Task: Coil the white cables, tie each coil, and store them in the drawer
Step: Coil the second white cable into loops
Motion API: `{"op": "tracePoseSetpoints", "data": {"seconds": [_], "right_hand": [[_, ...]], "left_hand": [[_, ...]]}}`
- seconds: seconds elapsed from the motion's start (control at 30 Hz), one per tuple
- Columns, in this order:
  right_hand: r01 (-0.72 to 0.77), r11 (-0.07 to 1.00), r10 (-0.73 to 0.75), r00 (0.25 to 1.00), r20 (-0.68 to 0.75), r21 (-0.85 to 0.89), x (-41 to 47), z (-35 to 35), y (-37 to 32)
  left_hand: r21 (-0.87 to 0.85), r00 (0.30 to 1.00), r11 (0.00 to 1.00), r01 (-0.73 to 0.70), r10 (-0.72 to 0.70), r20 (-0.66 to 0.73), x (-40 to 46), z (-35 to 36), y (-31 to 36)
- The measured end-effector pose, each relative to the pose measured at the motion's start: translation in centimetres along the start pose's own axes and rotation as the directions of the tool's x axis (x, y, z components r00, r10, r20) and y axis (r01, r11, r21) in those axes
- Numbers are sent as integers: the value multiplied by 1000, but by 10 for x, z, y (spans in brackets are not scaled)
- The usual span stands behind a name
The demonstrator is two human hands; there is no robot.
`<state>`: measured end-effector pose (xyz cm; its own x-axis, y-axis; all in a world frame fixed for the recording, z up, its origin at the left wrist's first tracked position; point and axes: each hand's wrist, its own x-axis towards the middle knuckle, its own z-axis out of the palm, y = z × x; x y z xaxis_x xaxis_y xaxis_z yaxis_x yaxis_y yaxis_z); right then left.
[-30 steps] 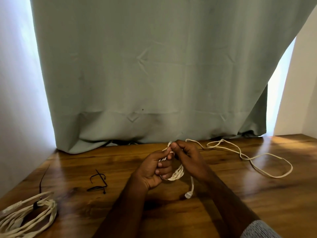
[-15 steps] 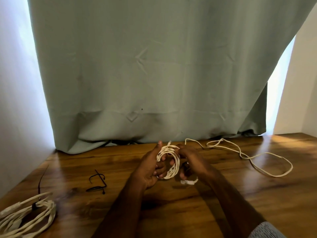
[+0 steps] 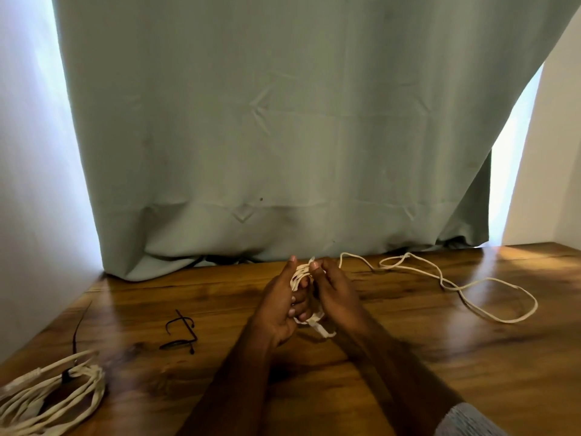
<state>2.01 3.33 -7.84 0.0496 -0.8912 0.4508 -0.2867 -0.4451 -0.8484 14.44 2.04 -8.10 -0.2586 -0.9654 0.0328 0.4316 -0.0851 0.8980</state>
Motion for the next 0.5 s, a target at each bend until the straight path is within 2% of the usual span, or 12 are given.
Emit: {"op": "tracePoseSetpoints", "data": {"seconds": [0.1,0.2,0.27,0.37,0.5], "right_hand": [[109,994,-111,991,-74,-26,5,8,2],[187,982,-188,981,-50,-7,7,4,1],[194,981,-193,981,-32,29,6,-1,-1],[203,978,-201,978,-56,38,8,-5,-2],[194,981,-193,980,-54,6,7,-10,-1]], "left_hand": [[-122,992,992,32,-16,129,0,-3,3],[-210,936,971,110,-31,349,-3,-13,5],[-205,899,970,132,-30,438,-4,-17,7],[-157,903,981,114,-36,429,-3,-8,10],[-124,965,989,78,-44,258,-4,2,9]]}}
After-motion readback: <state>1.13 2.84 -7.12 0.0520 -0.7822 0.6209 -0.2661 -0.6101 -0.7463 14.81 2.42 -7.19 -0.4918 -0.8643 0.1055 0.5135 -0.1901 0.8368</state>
